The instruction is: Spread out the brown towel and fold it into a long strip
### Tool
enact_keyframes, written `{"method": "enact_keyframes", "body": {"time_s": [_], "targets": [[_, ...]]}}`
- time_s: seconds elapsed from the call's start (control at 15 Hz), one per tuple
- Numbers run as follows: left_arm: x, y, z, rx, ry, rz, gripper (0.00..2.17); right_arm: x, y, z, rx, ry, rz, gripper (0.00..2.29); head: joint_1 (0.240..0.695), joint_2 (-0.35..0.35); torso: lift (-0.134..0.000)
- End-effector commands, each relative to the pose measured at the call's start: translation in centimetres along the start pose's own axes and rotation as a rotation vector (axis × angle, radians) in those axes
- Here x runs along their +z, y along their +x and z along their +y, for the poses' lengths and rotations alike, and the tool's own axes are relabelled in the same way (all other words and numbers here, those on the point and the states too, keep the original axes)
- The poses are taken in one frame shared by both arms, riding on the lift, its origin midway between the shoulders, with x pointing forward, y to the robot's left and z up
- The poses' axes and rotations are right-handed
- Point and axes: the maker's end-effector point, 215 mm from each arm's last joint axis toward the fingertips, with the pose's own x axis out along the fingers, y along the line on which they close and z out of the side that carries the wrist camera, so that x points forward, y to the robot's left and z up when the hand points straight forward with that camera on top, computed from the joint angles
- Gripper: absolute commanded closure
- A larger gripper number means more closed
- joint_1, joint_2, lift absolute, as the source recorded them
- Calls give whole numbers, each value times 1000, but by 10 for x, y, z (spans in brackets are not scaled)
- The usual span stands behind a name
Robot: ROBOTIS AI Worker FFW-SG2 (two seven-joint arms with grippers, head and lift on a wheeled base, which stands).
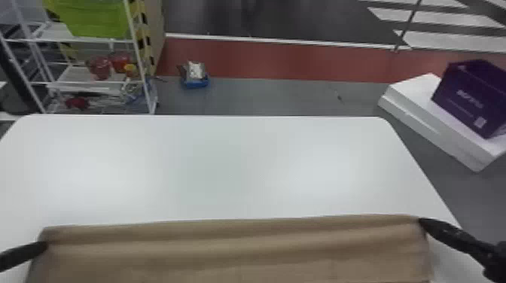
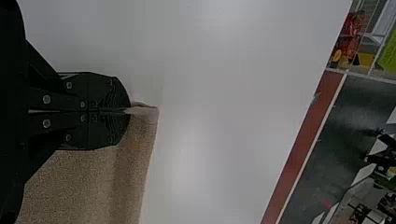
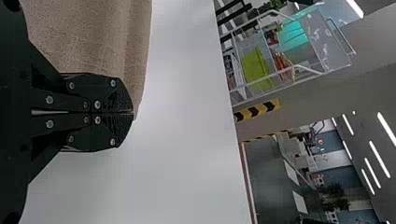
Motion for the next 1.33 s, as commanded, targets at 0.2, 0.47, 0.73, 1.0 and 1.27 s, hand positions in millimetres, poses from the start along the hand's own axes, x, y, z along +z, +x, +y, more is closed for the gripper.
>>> {"method": "enact_keyframes", "body": {"time_s": [0.2, 0.47, 0.73, 1.0, 1.27], "targets": [[0, 12, -2, 5, 20, 1, 1187, 0, 5, -1, -4, -23, 4, 883, 695, -110, -123], [10, 6, -4, 6, 25, -28, 12, 9, -3, -1, -16, -60, 11, -2, 695, -115, -123], [30, -35, -3, -29, -2, -136, 12, 34, -23, 3, -29, -90, -35, 53, 695, -112, -123], [23, -53, -35, -129, 13, -183, 33, 48, -34, 38, 7, -111, -115, 194, 695, -125, -123], [20, -73, -67, -208, 80, -211, 90, 58, -29, 86, 53, -122, -165, 407, 695, -120, -123]]}}
